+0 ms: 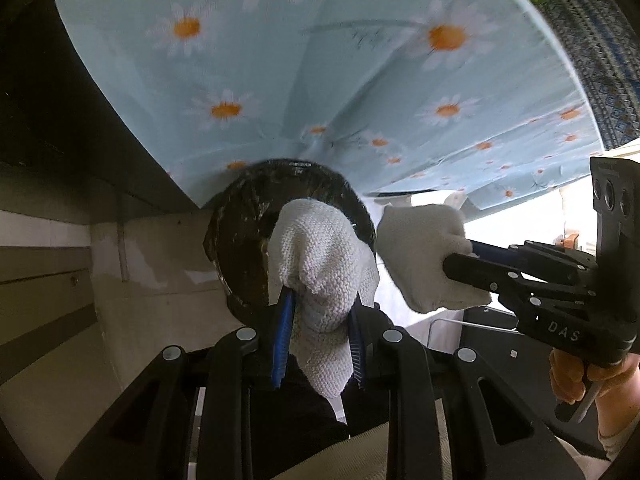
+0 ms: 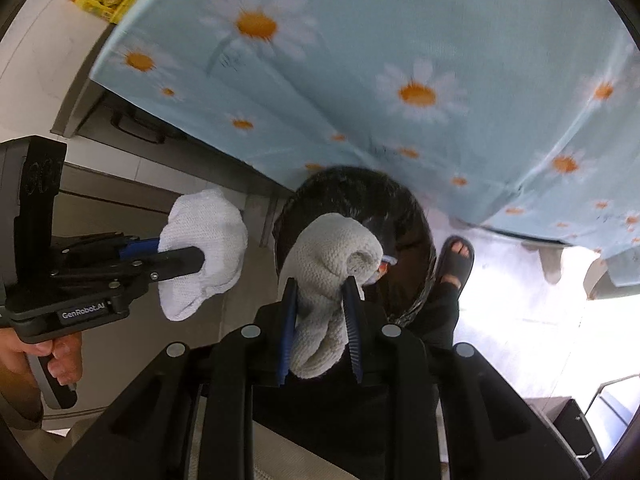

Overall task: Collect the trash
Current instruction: 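Open both grippers to drop the grey towels into the bin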

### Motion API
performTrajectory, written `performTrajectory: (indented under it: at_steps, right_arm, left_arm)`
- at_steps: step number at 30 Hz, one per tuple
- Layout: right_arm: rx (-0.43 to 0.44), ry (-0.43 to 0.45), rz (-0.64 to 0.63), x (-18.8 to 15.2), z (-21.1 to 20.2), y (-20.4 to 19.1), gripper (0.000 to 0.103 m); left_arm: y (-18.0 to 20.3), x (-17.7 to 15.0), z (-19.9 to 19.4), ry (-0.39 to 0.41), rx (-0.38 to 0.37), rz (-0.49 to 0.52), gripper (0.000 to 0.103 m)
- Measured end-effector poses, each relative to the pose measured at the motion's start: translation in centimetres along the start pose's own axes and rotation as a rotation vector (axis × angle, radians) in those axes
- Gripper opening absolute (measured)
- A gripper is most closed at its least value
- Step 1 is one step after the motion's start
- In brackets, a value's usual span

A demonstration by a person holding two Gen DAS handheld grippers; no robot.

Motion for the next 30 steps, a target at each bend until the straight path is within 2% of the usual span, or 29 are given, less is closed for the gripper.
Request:
performTrajectory:
  at_steps: [7, 10, 15, 16, 19, 23, 25, 30]
  right_arm:
    - [0.003, -0.011, 0.018, 0.6, 1.5, 0.5, 0.026]
    - [0.021, -0.017, 0.031, 0.7, 1.3, 0.7, 0.026]
    - [0.024, -0.015, 0.051, 1.0, 1.0, 1.1, 0.029]
    - [0.023, -0.015, 0.055, 1.0, 1.0, 1.1, 0.032]
    - [0.032, -0.016, 0.070, 1.0, 0.7, 1.3, 0.036]
    - [0.036, -0.010, 0.082, 1.3, 0.3, 1.4, 0.039]
    - [0.046, -0.002, 0.089, 1.5, -0.1, 1.4, 0.044]
    - [0.034, 0.015, 0.077, 1.7, -0.8, 1.1, 0.045]
  left_arm:
    - [-0.2, 0.5, 1.4, -0.031, 0.018, -0.001, 0.024]
    - [-0.4, 0.7, 1.6, -0.042, 0.014, -0.021, 0.030]
    - [-0.3, 1.2, 1.5, -0.056, 0.006, -0.026, 0.030]
    - [-0.2, 1.2, 1.5, -0.061, 0.003, -0.026, 0.032]
    - [-0.5, 1.5, 1.8, -0.085, -0.007, -0.042, 0.057]
    - [-0.9, 1.8, 1.6, -0.079, -0.001, -0.050, 0.057]
    - [-1.0, 1.9, 1.4, -0.077, 0.000, -0.055, 0.057]
    - [-1.2, 2.1, 0.9, -0.070, -0.007, -0.057, 0.057]
Point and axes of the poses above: each gripper's, at about its wrist camera, not at the fingertips, and z roughly the way its jaws point, y to its right, x to its top, the point moved 10 cm from there along z, roughly the way its jaws point, and after that the axes turned 12 degrees about -y, right-handed, at the moved point
